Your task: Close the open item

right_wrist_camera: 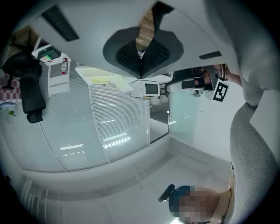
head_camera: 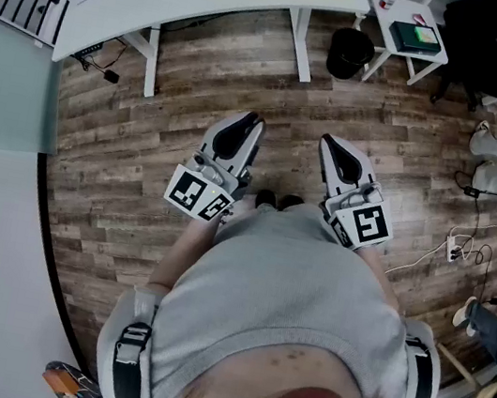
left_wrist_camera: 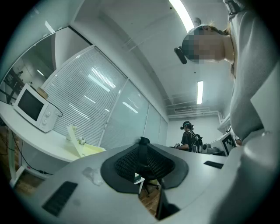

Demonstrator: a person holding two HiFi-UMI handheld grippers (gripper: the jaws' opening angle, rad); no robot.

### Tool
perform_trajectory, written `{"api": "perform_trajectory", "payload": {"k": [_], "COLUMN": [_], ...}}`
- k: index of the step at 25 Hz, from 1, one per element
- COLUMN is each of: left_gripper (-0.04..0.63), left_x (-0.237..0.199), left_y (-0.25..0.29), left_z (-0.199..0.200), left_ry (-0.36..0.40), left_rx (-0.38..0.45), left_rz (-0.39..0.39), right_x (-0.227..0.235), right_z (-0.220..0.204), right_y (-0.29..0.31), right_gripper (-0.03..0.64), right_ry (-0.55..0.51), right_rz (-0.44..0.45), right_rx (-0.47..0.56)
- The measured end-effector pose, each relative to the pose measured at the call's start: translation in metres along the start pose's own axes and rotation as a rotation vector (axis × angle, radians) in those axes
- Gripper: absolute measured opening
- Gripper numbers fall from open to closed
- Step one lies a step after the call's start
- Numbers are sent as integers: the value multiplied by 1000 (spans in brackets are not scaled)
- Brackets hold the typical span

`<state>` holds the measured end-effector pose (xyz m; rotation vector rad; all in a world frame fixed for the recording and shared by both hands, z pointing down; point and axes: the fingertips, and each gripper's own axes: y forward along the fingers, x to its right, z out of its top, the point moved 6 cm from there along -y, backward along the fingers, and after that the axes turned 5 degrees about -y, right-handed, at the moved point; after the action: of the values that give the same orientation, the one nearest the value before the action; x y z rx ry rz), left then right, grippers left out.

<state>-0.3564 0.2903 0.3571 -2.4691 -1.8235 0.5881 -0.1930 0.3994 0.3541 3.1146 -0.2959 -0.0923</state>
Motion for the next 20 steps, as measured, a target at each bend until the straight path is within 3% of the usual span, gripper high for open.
{"api": "perform_trajectory", "payload": {"k": [13,20], "left_gripper": [58,58], "left_x": [-12,-24], "left_y": [-14,-20], "left_z": [5,8], "left_ry": [-14,-24], "left_rx": [-8,-8], "left_rz": [-36,-48], "right_x": [-21,-27], "right_z": [-1,-2], "right_y": [5,13], "right_gripper": [54,54], "right_ry": [-17,40], "right_rz": [-23,-57], "right_rx": [-16,2]}}
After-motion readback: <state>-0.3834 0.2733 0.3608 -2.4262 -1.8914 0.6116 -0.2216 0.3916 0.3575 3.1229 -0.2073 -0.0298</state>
